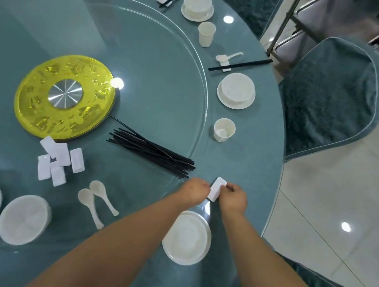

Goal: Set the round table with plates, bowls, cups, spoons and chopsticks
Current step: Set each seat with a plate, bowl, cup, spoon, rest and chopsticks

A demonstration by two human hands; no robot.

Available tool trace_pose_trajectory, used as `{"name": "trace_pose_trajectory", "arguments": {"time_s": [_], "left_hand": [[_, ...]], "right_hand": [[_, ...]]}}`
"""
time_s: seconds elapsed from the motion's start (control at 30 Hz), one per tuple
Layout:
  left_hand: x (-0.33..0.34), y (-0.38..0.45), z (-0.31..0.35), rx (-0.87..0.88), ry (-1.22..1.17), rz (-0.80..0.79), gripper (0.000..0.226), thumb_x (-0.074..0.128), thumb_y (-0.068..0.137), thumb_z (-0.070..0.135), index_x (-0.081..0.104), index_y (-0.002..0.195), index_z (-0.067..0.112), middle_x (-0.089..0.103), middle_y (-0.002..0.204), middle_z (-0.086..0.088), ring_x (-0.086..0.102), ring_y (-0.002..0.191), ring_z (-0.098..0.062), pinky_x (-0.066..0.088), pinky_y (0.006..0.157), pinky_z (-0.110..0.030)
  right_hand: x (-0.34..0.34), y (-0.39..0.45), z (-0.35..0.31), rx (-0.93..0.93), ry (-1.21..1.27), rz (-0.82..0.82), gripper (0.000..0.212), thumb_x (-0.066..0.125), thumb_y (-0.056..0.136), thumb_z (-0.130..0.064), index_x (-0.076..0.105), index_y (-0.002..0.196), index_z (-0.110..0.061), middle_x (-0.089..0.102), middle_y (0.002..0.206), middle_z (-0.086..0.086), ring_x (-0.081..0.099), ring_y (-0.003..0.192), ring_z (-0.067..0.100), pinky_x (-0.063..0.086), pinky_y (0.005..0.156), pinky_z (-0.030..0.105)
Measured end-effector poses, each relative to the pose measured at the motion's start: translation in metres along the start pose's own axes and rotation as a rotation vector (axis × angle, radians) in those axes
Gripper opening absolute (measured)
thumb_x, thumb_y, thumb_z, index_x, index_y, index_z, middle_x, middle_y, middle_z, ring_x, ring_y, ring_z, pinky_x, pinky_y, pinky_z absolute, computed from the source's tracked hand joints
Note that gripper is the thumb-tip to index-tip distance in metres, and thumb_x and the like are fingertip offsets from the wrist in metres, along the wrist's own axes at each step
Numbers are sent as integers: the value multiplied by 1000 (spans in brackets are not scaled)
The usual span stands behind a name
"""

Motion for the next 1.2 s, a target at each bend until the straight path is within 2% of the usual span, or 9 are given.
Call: {"name": "trace_pose_trajectory", "arguments": {"time_s": [0.07, 0.17, 0.3, 0.4, 0.5, 0.6, 0.83, 1.03, 1.2], "left_hand": [[-1, 0, 3, 9, 24, 2, 22, 47, 90, 13, 65, 84, 4, 68, 93, -17, 55, 81, -23, 42, 72, -31], [0, -2, -1, 2, 37, 37, 23, 44, 89, 10, 48, 67, 12, 50, 72, -10, 42, 73, -20, 32, 64, -29], [-2, -14, -8, -11, 19, 76, 21, 42, 87, 7, 46, 68, 14, 50, 70, -15, 43, 69, -31, 37, 63, -34], [-11, -27, -13, -24, 1, 106, 21, 40, 91, 11, 57, 77, 13, 66, 91, -17, 55, 79, -29, 45, 72, -32], [-32, -42, -20, -20, -57, 153, 27, 42, 93, 15, 66, 86, 4, 70, 99, -19, 60, 81, -31, 50, 76, -35], [-64, -61, -31, -11, -114, 235, 29, 43, 91, 12, 68, 92, -2, 69, 101, -25, 65, 97, -40, 53, 82, -42], [-149, -94, -98, -139, -207, 467, 32, 39, 94, 16, 69, 93, 2, 72, 100, -15, 67, 97, -31, 53, 86, -35], [-209, -114, -168, -204, -278, 632, 29, 41, 90, 10, 67, 82, 0, 72, 92, -18, 66, 91, -33, 51, 76, -33], [-227, -117, -203, -249, -185, 642, 32, 43, 85, 7, 44, 54, 13, 66, 88, -24, 63, 87, -37, 37, 61, -26]], "right_hand": [[1, 3, -1, -6, -20, 6, 20, 60, 87, -13, 71, 104, -10, 73, 102, 9, 65, 88, 24, 45, 76, 25], [3, 5, 1, -24, -63, -9, 17, 61, 87, -13, 70, 101, -10, 73, 100, 10, 66, 91, 26, 43, 75, 24], [3, 1, -1, -56, -140, -16, 19, 62, 88, -19, 70, 102, -9, 72, 103, 9, 65, 96, 27, 43, 79, 25], [-1, -8, -9, -99, -162, 14, 16, 60, 89, -20, 69, 97, -8, 71, 100, 10, 60, 87, 25, 39, 74, 25], [4, -22, -32, -226, -178, 5, 16, 60, 91, -20, 68, 98, -8, 71, 97, 10, 63, 91, 29, 40, 76, 26], [24, -42, -66, -372, -226, -29, 17, 59, 91, -20, 69, 97, -8, 72, 96, 10, 64, 93, 31, 43, 77, 29], [100, -104, -109, -609, -318, -206, 18, 58, 92, -21, 71, 97, -9, 72, 94, 11, 65, 90, 30, 45, 77, 29], [162, -150, -120, -709, -399, -330, 18, 59, 92, -22, 70, 99, -9, 72, 94, 8, 65, 90, 25, 48, 81, 29], [199, -166, -109, -682, -767, -522, 19, 59, 92, -29, 69, 91, -13, 71, 93, 8, 65, 92, 25, 52, 80, 30]]}}
Point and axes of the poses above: each hand's wrist, its own y-axis towards the middle knuckle, its own x-axis out of the palm, z = x × y, the point moved 2 cm from there along y, towards the middle knuckle
